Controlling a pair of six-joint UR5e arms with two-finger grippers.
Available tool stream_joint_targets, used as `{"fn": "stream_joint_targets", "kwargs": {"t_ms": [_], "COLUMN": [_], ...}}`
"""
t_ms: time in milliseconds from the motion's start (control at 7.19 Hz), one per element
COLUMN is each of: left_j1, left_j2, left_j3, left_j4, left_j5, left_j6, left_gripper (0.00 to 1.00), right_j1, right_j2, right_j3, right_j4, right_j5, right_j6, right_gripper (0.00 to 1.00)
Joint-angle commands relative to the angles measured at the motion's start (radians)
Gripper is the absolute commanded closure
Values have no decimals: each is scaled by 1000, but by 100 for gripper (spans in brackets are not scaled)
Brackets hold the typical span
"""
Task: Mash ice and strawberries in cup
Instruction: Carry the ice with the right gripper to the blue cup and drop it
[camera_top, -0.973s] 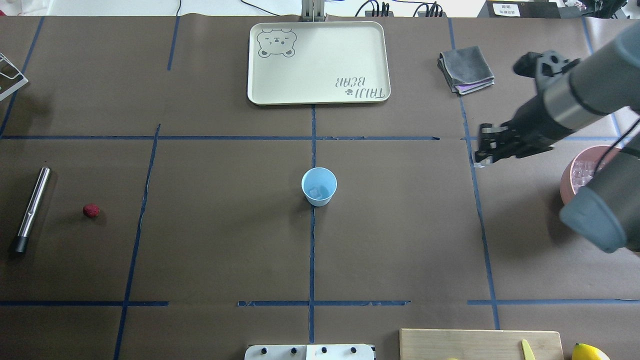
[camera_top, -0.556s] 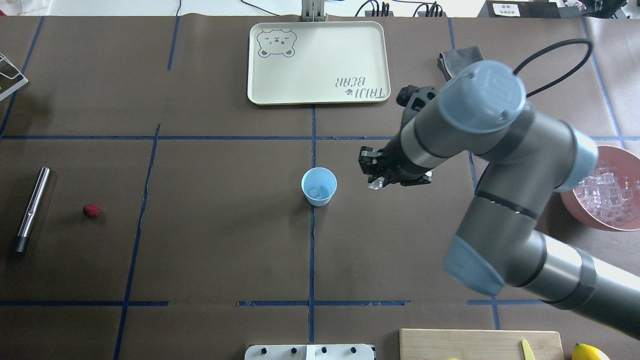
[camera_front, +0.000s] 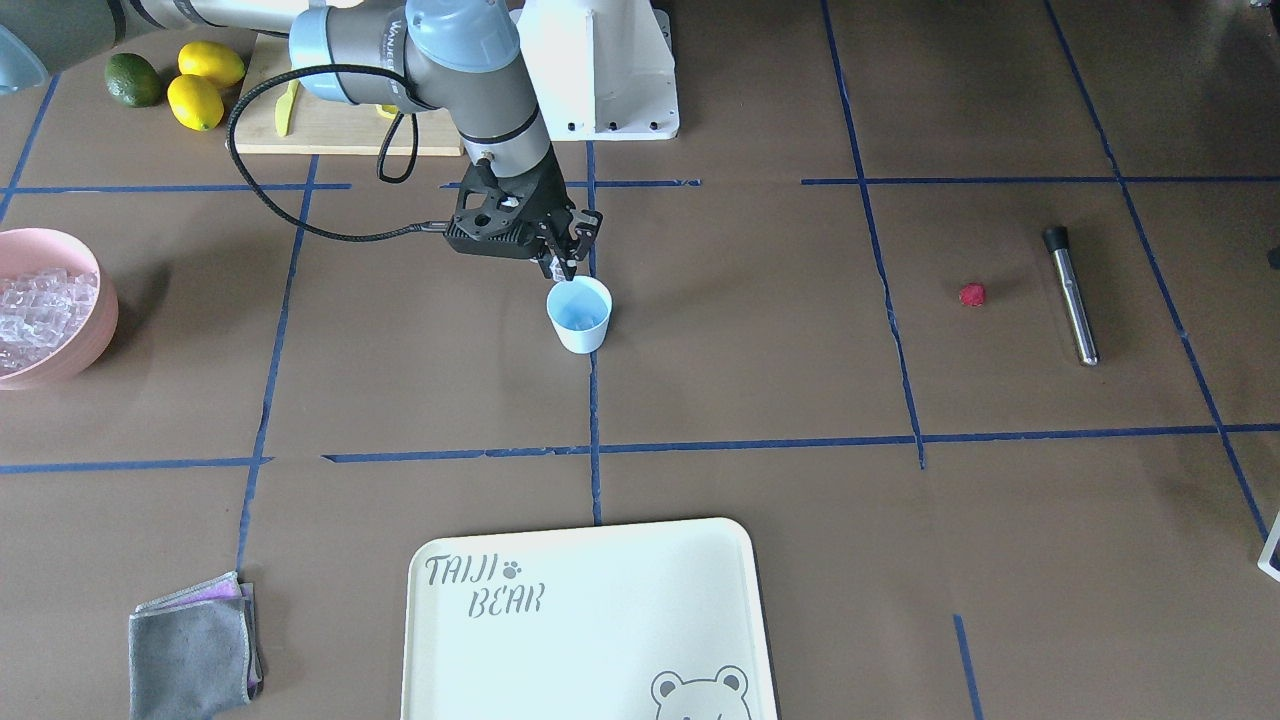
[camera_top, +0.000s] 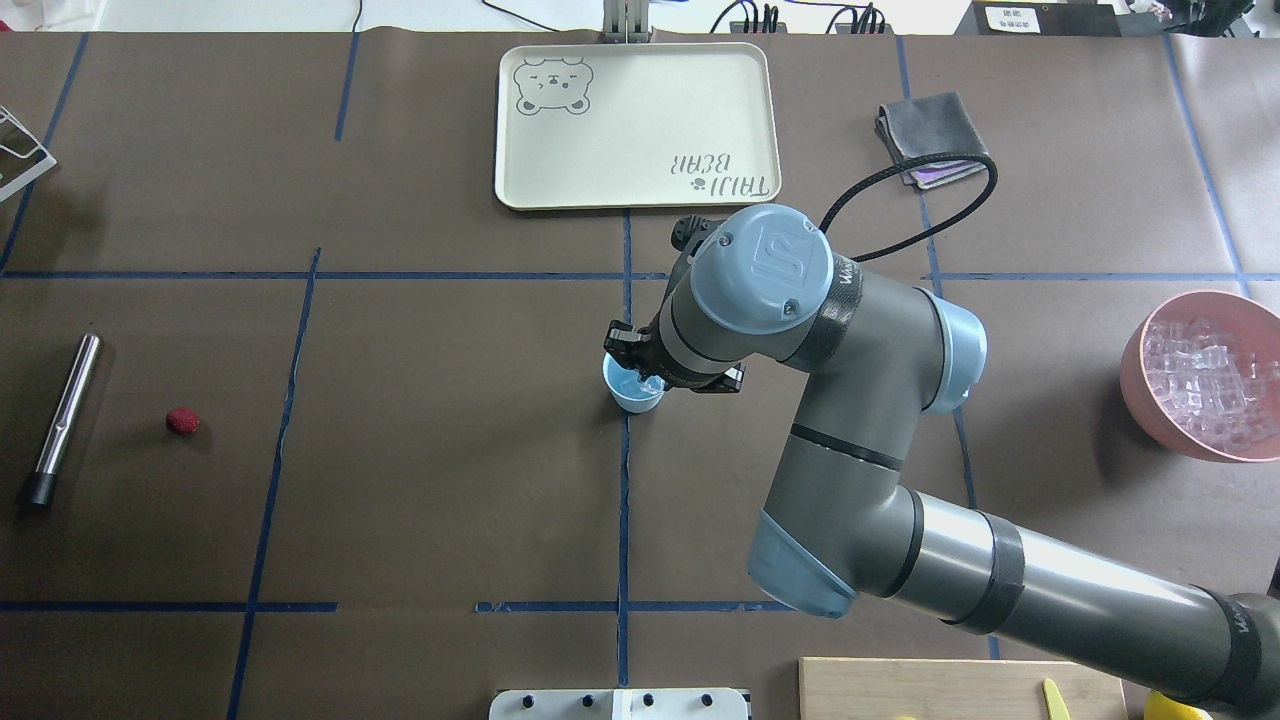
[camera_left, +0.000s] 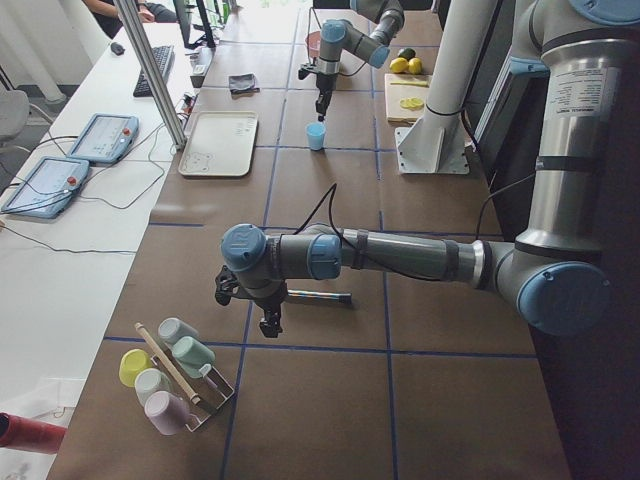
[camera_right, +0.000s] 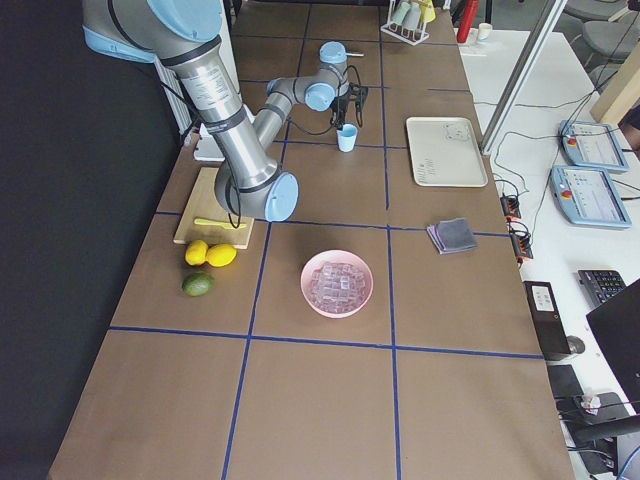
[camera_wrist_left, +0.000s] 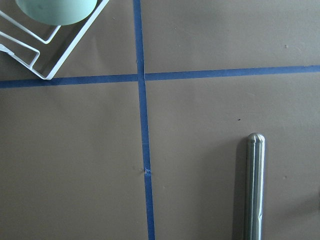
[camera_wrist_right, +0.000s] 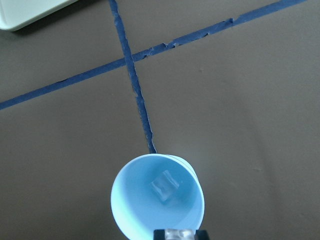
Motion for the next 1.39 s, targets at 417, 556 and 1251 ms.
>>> {"fn": "stream_joint_targets", "kwargs": {"t_ms": [417,556,1251], "left_j1": [0,0,0], "left_j2": [0,0,0], "left_j3": [1,-1,1], "left_j4": [0,0,0], "left_j5": [0,0,0], "left_j6": [1,1,1], "left_gripper": [0,0,0], "right_j1": [-2,-2,19], "right_j2": [27,27,13], "right_j3": [-55,-64,-55], "right_j4": [24,24,23], "right_j5": [-25,-27,-19], "right_j6": [-2,-7,-33], "right_gripper": [96,25,0]}}
